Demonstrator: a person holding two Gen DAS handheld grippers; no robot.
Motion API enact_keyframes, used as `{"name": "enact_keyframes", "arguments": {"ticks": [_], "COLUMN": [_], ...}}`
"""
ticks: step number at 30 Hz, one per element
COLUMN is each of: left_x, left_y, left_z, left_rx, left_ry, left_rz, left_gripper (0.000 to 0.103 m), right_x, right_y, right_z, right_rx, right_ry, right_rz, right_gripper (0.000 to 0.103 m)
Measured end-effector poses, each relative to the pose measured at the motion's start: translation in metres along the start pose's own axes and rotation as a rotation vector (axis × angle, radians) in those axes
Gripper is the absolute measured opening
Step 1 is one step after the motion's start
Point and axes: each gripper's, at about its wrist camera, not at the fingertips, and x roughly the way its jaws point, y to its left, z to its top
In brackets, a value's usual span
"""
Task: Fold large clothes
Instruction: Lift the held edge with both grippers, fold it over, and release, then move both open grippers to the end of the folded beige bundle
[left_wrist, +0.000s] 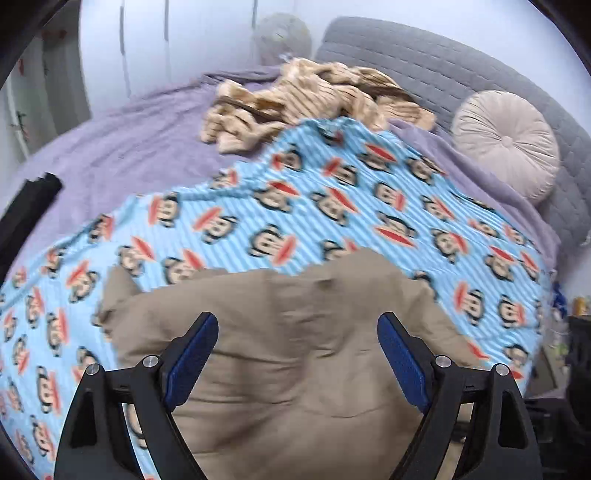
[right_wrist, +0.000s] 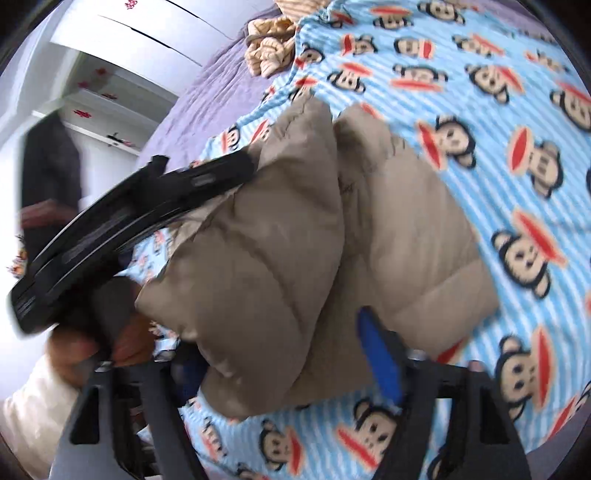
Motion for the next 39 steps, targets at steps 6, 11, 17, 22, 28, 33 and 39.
{"name": "enact_keyframes", "arguments": {"ticks": [6, 11, 17, 22, 28, 33, 39], "left_x": [0.044, 0.08, 0.114, 0.122, 0.127, 0.118, 0.053], "left_y": [0.059, 0.007, -0.046, -0.047, -0.05, -0.052, -0.038], "left_z": [-0.009, -0.005, -0.004, -0.007, -0.009, -0.006, -0.017], "left_rx": [-0.091, -0.028, 0.03, 0.042, 0.057, 0.056, -0.012], "left_ry": [0.097, 0.098, 0.131, 0.15, 0.155, 0.179, 0.179], "left_rz": [0.186, 0.138, 0.118, 0.14, 0.176, 0.217, 0.226], "left_gripper": [0.088, 0.088, 0.088, 0.09, 0.09, 0.09, 0.09], "right_x": [-0.002, 0.0, 0.01, 0.008, -0.06, -0.066, 0.001], "right_y": [-0.02, -0.047, -0.101, -0.126, -0.101, -0.068, -0.076], "right_z": [-0.003, -0.016, -0.026, -0.024, -0.011, 0.005, 0.004], "right_rx": [-0.012, 0.058, 0.2, 0.272, 0.087, -0.091, -0.12], "right_ry": [-0.01, 0.002, 0.016, 0.081, -0.021, -0.059, 0.159], "right_rz": [-0.121, -0.16, -0.193, -0.14, -0.186, -0.184, -0.159], "right_gripper": [0.015, 0.015, 0.016, 0.019, 0.023, 0.024, 0.023]}}
